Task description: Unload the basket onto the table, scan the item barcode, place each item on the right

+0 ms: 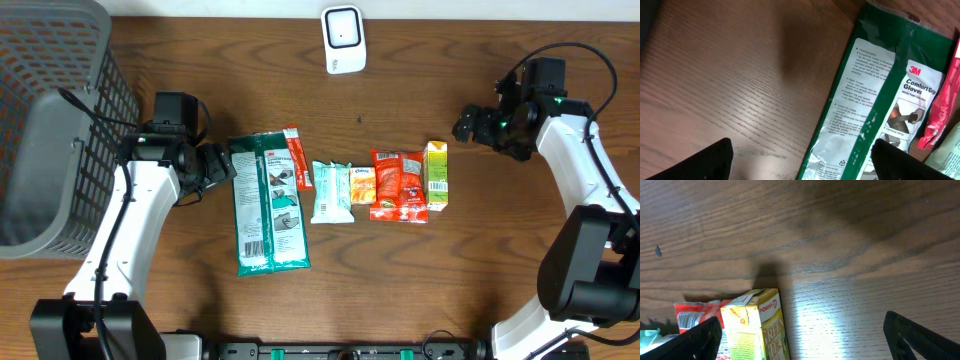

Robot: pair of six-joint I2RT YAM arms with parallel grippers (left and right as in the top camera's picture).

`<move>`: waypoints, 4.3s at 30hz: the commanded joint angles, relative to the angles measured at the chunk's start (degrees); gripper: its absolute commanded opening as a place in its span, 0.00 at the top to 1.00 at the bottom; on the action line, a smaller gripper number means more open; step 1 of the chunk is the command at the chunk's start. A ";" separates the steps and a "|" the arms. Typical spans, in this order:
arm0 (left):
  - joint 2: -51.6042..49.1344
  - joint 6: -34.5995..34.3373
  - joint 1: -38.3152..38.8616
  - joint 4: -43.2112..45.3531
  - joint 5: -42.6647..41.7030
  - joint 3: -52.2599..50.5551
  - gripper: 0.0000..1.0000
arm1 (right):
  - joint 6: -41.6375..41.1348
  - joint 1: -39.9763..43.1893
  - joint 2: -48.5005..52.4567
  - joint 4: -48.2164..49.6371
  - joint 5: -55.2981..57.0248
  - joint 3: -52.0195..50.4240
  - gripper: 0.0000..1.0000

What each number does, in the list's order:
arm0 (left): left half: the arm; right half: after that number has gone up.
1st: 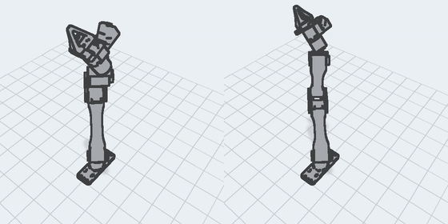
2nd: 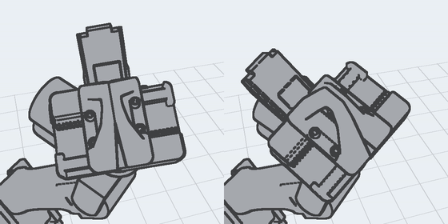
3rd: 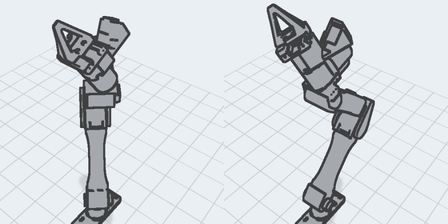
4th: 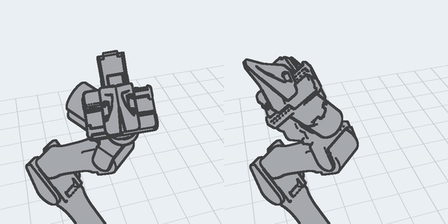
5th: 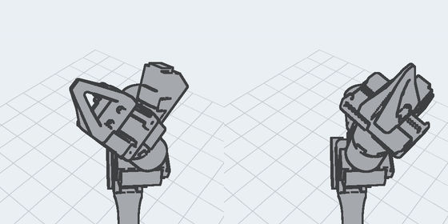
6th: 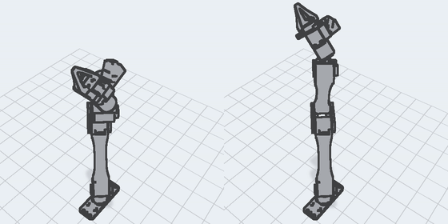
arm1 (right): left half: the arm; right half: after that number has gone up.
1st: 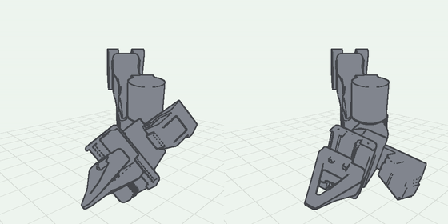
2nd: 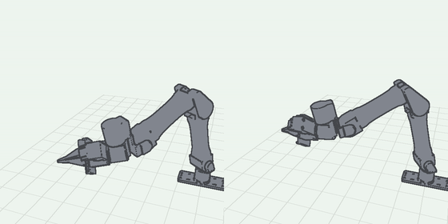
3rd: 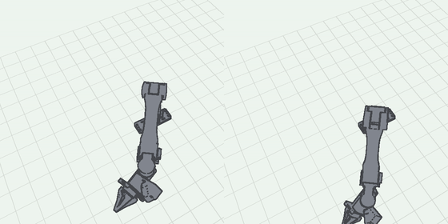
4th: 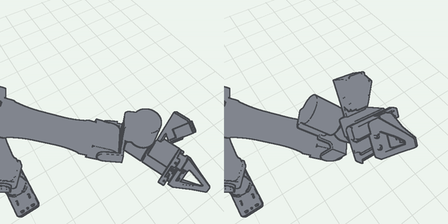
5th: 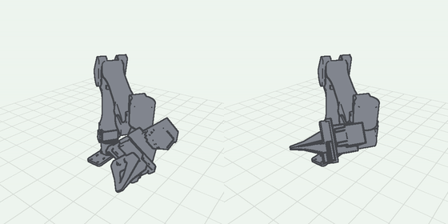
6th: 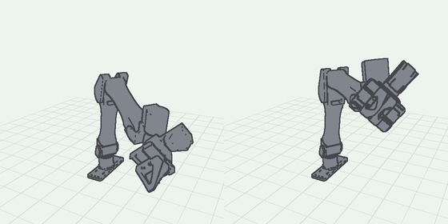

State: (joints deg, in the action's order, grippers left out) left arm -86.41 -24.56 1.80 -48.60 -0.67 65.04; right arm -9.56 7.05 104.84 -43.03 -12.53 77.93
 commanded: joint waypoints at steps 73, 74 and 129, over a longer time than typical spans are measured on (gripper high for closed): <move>0.04 0.52 -0.13 -0.22 0.74 0.46 0.10 | -14.53 -36.96 -6.19 17.44 14.29 -21.59 0.52; 0.04 0.52 -0.13 -0.22 0.74 0.46 0.10 | -14.69 -36.76 -6.19 17.55 14.40 -21.57 0.52; 0.04 0.52 -0.13 -0.22 0.74 0.46 0.10 | -18.05 -43.12 0.57 12.39 10.54 -10.23 0.53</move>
State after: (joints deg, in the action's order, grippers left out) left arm -86.41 -24.56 1.80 -48.64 -0.67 65.04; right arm -26.63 -36.49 104.42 -30.63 -3.07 68.07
